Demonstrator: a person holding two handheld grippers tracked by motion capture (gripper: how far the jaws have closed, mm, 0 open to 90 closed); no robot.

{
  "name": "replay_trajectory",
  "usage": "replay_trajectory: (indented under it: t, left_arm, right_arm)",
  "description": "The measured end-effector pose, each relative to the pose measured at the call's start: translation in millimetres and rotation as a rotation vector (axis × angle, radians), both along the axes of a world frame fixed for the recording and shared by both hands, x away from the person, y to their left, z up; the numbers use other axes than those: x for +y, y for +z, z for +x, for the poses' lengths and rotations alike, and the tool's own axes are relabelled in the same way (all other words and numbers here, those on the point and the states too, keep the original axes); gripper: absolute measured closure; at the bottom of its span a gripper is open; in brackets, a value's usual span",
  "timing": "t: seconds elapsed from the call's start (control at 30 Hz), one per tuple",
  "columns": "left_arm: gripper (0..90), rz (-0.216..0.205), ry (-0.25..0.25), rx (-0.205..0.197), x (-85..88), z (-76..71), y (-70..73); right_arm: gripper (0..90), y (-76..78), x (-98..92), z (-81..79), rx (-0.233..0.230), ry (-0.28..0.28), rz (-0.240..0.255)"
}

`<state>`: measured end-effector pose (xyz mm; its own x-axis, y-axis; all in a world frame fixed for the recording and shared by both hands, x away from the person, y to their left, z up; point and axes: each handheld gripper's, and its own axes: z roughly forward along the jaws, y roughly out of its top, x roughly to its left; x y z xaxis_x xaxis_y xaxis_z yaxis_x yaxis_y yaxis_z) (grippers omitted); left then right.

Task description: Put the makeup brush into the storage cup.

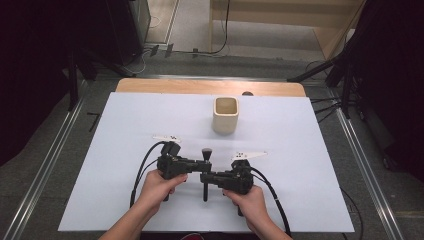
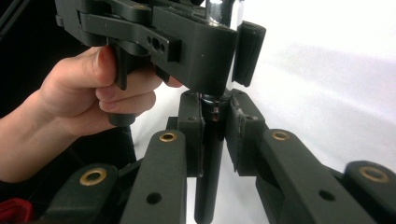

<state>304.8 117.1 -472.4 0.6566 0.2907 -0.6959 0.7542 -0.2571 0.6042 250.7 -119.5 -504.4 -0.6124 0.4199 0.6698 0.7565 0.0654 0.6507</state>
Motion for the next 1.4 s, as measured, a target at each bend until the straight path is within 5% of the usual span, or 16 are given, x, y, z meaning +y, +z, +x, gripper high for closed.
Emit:
replay_trajectory:
  t: [0.27,0.67,0.93,1.4]
  left_arm:
    - [74.7,0.016,0.008,-0.020,0.1,-0.3,0.8]
    - [49.5,0.038,0.033,-0.047,0.9,0.5,3.1]
    - [41.8,0.045,0.046,-0.070,5.6,1.6,6.2]
    - [32.4,0.163,0.010,-0.137,18.9,1.3,9.0]
  right_arm:
    - [79.1,0.8,-0.6,0.9,0.007,-0.001,-0.013]
    - [79.2,0.6,-3.5,3.2,0.006,-0.006,-0.032]
    - [79.1,-0.8,-6.1,5.5,0.009,-0.022,-0.053]
    - [79.1,0.8,-12.5,8.8,0.013,-0.050,-0.082]
